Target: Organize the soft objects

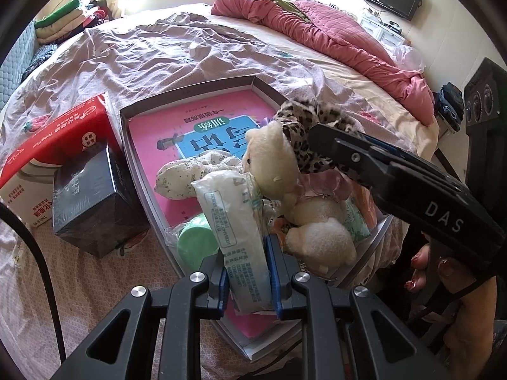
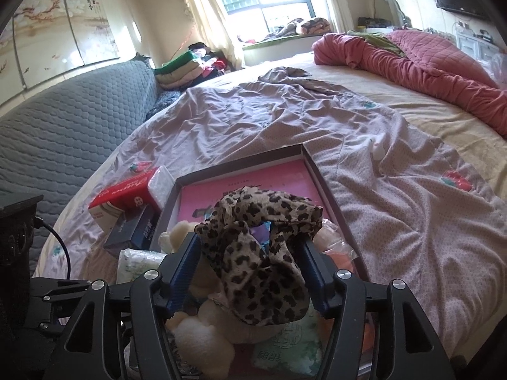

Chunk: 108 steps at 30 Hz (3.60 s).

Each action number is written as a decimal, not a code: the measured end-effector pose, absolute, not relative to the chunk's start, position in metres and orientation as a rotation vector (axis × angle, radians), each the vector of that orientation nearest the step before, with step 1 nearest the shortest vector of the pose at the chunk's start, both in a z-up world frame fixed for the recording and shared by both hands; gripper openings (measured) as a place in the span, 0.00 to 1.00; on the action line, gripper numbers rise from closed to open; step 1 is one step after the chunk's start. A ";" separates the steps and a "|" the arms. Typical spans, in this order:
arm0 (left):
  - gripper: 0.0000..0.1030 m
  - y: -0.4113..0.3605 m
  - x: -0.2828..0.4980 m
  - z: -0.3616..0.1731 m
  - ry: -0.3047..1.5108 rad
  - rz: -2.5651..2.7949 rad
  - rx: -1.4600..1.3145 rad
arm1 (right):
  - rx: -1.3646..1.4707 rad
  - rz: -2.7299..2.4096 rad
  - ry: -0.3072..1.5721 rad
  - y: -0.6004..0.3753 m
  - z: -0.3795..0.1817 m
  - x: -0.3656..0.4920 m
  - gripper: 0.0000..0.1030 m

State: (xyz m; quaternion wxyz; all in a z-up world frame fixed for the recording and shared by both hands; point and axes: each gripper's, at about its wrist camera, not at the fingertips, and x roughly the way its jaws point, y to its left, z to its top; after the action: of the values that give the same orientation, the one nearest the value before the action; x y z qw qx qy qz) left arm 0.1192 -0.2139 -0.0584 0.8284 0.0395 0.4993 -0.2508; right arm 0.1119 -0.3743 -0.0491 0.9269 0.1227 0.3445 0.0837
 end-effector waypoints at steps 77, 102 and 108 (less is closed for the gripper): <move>0.86 -0.139 -0.018 -0.004 0.996 -0.048 -0.026 | 0.043 0.152 0.700 -0.329 0.006 -0.047 0.81; 0.86 -0.147 -0.022 -0.007 1.016 -0.058 -0.017 | 0.058 0.177 0.749 -0.321 -0.005 -0.049 0.81; 0.86 -0.146 -0.021 -0.005 1.003 -0.048 -0.014 | 0.052 0.166 0.746 -0.321 -0.005 -0.049 0.81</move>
State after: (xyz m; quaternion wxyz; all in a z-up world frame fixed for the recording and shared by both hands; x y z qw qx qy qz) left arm -0.0213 -0.1463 -0.0055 0.8766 -0.0069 0.4806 -0.0230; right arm -0.0490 -0.3210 -0.0048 0.9275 0.0255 0.3641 0.0811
